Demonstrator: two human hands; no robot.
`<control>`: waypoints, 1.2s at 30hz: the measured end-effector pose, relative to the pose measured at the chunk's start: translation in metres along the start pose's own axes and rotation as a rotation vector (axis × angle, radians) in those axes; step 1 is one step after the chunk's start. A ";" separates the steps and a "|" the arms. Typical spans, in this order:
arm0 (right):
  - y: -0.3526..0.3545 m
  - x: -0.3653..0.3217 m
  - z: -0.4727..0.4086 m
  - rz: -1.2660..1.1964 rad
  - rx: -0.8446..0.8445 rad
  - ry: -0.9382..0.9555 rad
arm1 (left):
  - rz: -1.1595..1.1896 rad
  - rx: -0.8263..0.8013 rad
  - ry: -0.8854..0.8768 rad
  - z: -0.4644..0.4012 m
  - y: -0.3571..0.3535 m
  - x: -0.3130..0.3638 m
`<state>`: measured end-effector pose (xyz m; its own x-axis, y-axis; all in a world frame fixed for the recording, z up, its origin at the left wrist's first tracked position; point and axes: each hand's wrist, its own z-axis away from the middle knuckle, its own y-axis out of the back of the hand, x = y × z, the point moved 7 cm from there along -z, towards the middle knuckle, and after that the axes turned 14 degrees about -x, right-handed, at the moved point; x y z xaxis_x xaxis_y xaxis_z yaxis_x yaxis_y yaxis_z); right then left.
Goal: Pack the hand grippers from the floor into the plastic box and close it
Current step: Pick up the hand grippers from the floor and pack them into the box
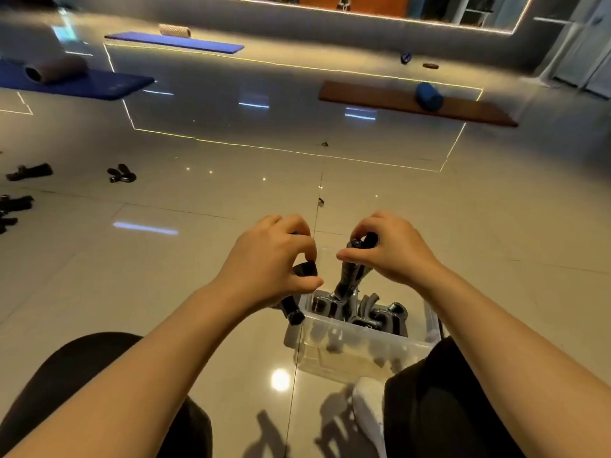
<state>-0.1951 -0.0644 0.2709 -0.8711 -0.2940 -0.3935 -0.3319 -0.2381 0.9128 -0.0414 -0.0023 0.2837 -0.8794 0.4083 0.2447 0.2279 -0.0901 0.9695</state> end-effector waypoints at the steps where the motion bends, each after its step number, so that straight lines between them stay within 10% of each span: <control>1: 0.004 0.014 -0.001 0.031 -0.012 -0.017 | -0.024 -0.018 -0.012 -0.011 -0.004 0.007; 14: -0.029 0.167 -0.036 0.047 -0.328 -0.197 | 0.007 -0.242 0.086 -0.113 -0.084 0.012; 25: -0.093 0.206 -0.077 0.211 -0.629 0.018 | 0.067 -0.237 0.056 -0.133 -0.125 -0.009; 36: -0.113 0.208 -0.105 0.161 -0.591 0.001 | 0.125 -0.175 0.036 -0.099 -0.127 -0.009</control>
<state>-0.3010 -0.1955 0.0746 -0.8932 -0.3694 -0.2562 0.0606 -0.6637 0.7456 -0.1033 -0.0842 0.1594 -0.8639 0.3517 0.3606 0.2628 -0.2961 0.9183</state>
